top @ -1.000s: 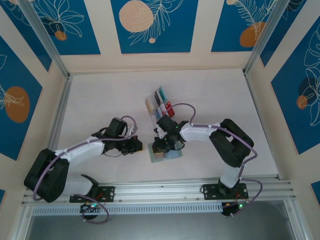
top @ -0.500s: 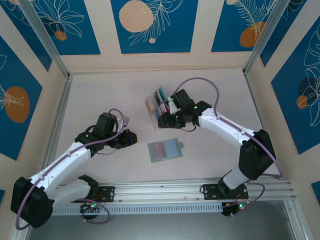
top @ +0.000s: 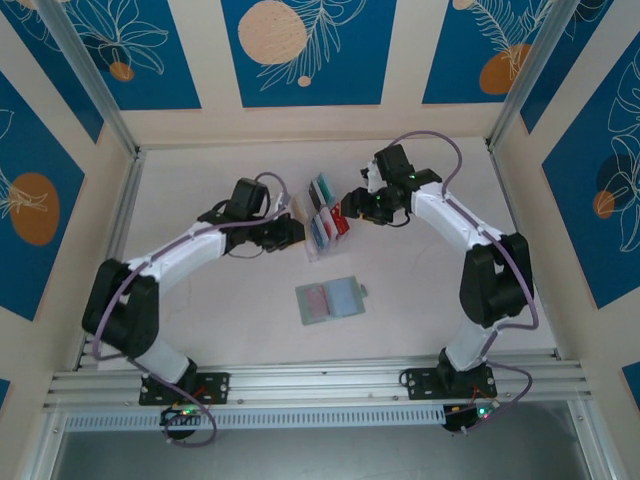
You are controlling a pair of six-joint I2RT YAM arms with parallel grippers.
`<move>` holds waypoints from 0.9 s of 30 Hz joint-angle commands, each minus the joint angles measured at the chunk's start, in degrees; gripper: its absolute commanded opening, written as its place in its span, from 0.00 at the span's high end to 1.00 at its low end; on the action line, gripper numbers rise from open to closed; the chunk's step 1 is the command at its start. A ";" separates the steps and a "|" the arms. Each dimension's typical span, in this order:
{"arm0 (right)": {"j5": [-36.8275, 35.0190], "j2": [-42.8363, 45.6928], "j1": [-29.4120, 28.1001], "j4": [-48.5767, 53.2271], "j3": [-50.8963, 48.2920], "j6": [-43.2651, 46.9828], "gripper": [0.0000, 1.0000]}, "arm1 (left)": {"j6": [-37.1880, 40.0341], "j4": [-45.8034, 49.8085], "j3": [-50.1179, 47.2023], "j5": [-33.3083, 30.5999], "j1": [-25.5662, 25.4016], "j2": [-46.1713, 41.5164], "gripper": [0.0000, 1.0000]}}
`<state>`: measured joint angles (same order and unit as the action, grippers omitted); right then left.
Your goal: Put the credit cards into the card holder
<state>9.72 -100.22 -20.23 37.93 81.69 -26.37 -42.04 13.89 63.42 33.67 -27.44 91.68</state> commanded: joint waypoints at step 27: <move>8.89 -10.81 -3.22 1.47 8.96 2.13 0.59 | -0.66 -7.00 14.57 7.23 3.01 19.58 0.87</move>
<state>18.22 -110.10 -23.05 37.01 88.90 -25.41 -42.15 7.99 75.96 39.07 -25.17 110.10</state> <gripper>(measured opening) 0.409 0.130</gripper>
